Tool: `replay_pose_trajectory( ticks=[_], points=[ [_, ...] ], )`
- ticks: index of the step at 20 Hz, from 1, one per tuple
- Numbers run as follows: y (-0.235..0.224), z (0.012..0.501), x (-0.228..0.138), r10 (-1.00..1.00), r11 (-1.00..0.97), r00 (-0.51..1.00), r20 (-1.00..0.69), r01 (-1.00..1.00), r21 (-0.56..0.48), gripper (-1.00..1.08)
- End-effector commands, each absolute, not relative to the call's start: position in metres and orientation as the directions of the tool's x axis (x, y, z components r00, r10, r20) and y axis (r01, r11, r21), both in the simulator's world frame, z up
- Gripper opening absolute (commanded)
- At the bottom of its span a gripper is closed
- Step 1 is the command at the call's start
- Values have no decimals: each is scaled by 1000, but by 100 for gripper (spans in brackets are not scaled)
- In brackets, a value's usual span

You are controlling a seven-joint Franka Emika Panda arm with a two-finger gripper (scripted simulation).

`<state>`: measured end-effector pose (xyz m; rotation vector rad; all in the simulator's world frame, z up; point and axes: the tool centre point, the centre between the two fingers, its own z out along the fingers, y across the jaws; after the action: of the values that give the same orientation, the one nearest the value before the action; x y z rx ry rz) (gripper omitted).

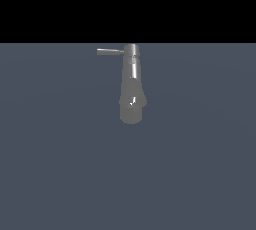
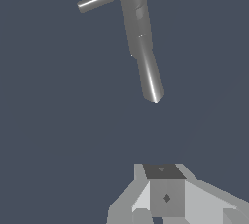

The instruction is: Turn on the faucet by rotating a designated handle.

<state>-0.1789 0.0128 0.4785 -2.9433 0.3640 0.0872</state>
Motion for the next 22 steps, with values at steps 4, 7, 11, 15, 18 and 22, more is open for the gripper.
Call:
replay_pose_trajectory(
  ticks=[4,7,11,15,18,22],
  points=[
    [15,467,-138,-365,-898,919,-151,-390,-203,-100],
    [16,458,-115,-435,-858,880,-191,-470,-208,-100],
    [18,443,-85,-526,-795,816,-239,-572,-200,-100],
    [19,426,-56,-613,-724,739,-278,-667,-177,-100],
    [20,413,-34,-674,-665,675,-299,-731,-152,-100],
    [22,393,-7,-749,-581,583,-314,-806,-113,-100]
  ],
)
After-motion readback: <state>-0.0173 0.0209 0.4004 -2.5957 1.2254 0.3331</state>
